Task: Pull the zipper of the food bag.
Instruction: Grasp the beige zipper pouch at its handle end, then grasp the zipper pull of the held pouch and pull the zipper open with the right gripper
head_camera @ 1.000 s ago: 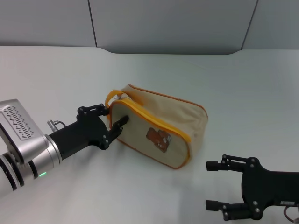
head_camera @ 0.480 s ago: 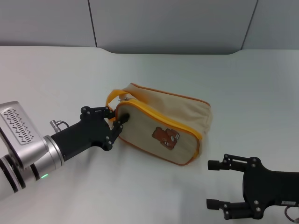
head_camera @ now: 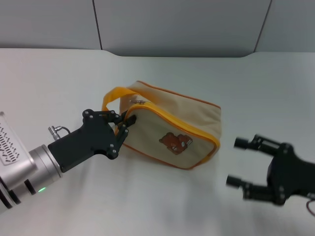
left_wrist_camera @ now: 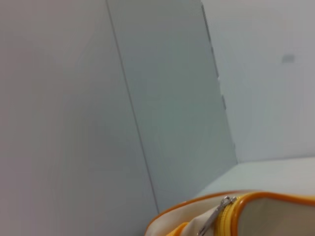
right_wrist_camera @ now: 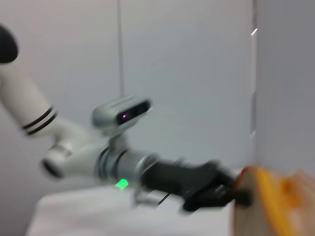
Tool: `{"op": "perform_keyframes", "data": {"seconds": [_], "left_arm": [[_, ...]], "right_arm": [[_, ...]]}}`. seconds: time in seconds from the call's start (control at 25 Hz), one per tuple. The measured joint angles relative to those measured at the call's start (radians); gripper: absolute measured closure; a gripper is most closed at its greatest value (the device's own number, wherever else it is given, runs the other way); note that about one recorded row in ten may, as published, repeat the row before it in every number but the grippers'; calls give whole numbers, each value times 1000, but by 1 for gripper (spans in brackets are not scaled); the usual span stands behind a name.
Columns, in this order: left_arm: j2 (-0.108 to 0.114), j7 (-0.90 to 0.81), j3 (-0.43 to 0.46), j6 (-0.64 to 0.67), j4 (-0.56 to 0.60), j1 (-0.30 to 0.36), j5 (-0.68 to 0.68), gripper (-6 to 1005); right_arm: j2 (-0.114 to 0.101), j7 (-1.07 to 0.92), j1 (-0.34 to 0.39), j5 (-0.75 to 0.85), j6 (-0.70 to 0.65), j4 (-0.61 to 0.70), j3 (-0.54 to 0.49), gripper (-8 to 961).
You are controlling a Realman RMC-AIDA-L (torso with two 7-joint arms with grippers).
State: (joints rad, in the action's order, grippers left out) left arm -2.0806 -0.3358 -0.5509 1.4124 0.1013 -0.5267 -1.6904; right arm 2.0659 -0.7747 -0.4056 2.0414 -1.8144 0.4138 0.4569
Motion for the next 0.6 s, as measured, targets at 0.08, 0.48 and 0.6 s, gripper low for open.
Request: {"op": "perform_keyframes", "data": {"seconds": [0.08, 0.48, 0.6], "left_arm": [[1, 15, 4, 28, 2, 2, 0, 908], [1, 81, 4, 191, 82, -6, -1, 939], [1, 84, 4, 218, 109, -13, -1, 939]], "right_arm": [[11, 46, 26, -106, 0, -6, 0, 138], [23, 632, -13, -577, 173, -391, -1, 138], [26, 907, -46, -575, 177, -532, -1, 139]]}}
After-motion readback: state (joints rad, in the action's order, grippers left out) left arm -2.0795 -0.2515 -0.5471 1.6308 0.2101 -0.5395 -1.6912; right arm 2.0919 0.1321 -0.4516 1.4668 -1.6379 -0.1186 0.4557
